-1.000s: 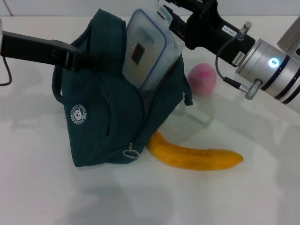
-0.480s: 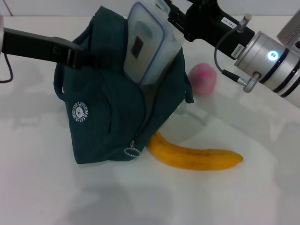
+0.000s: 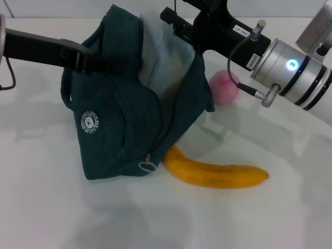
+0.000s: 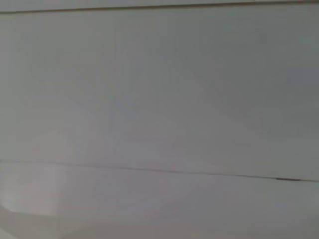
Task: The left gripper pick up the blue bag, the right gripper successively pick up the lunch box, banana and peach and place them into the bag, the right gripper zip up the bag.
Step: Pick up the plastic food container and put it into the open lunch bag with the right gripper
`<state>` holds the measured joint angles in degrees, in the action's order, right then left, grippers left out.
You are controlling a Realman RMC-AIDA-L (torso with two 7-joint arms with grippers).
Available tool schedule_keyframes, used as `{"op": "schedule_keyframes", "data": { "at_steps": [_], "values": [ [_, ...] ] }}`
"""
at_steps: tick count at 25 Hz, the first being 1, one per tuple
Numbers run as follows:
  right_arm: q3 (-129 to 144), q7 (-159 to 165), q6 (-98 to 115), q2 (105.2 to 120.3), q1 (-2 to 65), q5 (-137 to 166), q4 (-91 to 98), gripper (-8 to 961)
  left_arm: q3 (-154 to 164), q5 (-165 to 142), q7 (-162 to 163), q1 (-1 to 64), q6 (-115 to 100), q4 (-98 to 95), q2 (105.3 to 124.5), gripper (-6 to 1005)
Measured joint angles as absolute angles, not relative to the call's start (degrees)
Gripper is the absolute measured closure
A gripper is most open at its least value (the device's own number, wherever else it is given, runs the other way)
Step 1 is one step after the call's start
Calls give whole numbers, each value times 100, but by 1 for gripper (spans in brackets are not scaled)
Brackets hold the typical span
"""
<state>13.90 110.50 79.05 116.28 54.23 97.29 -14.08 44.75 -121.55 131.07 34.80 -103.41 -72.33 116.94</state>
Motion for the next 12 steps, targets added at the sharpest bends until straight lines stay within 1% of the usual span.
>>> {"op": "schedule_keyframes", "data": {
  "at_steps": [4, 9, 12],
  "values": [
    [1337, 11059, 7901, 11628, 5396, 9728, -1417, 467, 4467, -12153, 13106, 3479, -10338, -7233, 11703, 958],
    [1316, 11057, 7940, 11628, 5368, 9730, -1439, 309, 4462, -12150, 13105, 3466, -10335, -7233, 11707, 958],
    [1316, 11056, 8066, 11628, 5273, 9692, -1321, 294, 4456, -12131, 13104, 3440, -10335, -7233, 11707, 958]
  ]
}}
